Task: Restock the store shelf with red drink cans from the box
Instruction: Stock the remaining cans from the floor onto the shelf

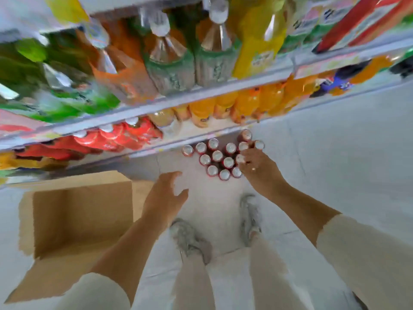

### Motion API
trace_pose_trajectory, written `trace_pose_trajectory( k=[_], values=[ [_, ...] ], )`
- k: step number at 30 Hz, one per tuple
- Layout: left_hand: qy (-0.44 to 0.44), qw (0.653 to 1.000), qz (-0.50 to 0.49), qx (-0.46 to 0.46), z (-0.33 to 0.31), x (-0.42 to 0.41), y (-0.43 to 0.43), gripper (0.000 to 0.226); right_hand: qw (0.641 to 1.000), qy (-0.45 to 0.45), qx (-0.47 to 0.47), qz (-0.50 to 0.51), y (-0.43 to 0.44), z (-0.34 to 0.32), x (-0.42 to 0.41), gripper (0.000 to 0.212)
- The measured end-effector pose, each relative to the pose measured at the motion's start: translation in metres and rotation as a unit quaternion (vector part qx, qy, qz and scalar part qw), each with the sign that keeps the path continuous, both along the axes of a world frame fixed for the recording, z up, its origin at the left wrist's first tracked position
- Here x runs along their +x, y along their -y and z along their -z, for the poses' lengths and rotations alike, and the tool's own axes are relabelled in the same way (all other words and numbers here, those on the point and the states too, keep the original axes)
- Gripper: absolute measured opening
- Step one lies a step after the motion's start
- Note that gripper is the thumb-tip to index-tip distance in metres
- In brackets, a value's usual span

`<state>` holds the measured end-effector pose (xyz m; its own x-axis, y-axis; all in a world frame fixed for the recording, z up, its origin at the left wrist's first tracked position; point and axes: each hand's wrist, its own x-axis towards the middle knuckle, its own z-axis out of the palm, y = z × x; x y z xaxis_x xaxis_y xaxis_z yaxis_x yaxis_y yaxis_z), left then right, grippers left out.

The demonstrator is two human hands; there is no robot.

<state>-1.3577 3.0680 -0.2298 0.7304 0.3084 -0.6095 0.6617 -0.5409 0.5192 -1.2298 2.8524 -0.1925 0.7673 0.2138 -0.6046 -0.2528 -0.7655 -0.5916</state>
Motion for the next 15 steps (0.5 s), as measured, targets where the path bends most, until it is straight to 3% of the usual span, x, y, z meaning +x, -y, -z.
trace_pose_trajectory(
  k=[3, 7, 12, 15],
  values=[
    [-0.059, 0.998, -0.012, -0.001, 0.103, 0.006, 0.017, 0.053, 0.999, -0.031, -0.032, -0.028, 0.016, 0.108, -0.003, 0.027],
    [-0.074, 0.997, -0.015, -0.003, 0.229, 0.024, 0.03, 0.055, 0.994, -0.024, -0.066, -0.086, 0.019, 0.237, -0.004, 0.039],
    [-0.053, 0.998, -0.025, 0.019, 0.352, 0.05, 0.034, 0.062, 0.983, 0.047, -0.089, -0.156, 0.007, 0.369, -0.017, 0.048],
    [-0.046, 0.998, -0.039, 0.02, 0.398, 0.063, 0.04, 0.072, 0.96, 0.159, -0.118, -0.199, 0.0, 0.417, -0.029, 0.049]
  ],
)
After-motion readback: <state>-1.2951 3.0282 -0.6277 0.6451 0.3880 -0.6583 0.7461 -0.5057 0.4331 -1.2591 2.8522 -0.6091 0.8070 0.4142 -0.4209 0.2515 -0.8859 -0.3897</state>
